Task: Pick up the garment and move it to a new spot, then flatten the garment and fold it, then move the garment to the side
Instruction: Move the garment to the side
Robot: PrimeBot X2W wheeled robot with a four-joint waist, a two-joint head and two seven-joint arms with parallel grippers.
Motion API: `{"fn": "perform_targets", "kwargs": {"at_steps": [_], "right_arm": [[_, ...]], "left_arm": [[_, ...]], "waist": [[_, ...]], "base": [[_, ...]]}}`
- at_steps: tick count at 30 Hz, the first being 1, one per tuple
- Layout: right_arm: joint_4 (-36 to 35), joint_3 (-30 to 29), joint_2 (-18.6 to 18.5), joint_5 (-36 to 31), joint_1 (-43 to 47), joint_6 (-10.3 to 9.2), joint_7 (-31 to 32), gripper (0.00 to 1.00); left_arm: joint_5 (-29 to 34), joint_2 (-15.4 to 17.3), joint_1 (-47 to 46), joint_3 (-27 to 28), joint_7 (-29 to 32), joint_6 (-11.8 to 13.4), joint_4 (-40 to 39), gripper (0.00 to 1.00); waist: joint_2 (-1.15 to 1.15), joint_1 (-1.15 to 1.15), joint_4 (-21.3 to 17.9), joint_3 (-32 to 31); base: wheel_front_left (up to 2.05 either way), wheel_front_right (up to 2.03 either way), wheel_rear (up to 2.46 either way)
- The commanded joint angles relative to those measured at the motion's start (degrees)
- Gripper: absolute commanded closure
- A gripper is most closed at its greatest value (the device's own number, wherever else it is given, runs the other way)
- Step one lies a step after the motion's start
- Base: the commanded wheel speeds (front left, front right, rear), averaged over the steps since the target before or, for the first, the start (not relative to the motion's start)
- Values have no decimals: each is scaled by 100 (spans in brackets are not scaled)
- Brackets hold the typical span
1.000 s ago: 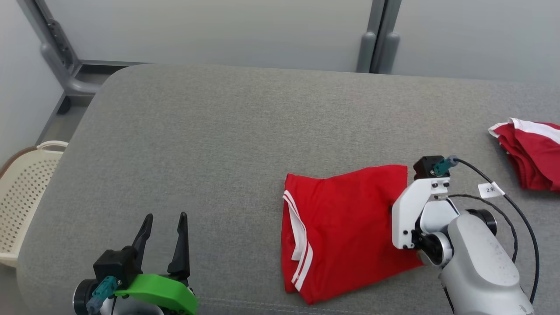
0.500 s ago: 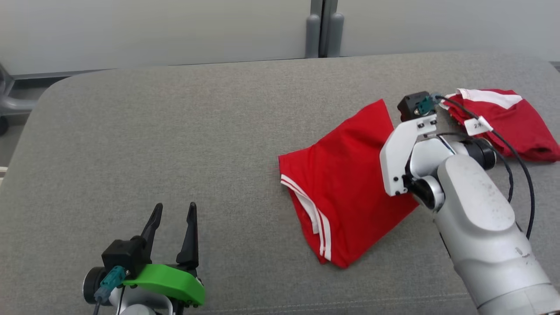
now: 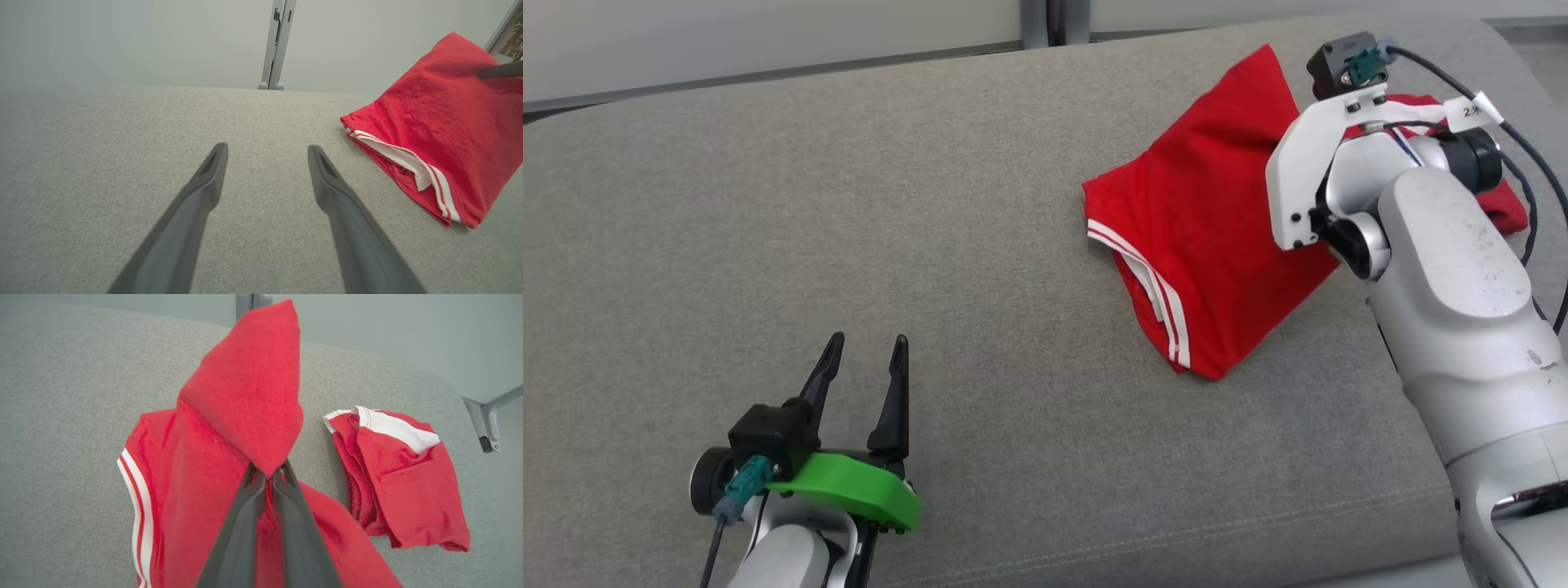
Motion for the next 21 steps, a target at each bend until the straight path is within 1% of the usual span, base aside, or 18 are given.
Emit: {"fn": "perform_targets", "kwargs": {"at_steps": [1,11,21], "right_arm": [[41,-29,11,-40,-145,-1,-66,100],[455,-282,-89,-194,-709,-1,-264,100],[782,-473,-389,-377,-1155,-1,-574,100]], "left_arm": [[43,14,-109,22,-23,-22,15,0],[176,-22,-372,-24,-27,-158,138,0],[243,60,-462,-71,-27,-221,175,0]], "waist": [[0,0,-263,242],[0,0,-639,461],[0,0,-671,628]], "base": [[0,0,0],[0,0,0],[0,0,0]]}}
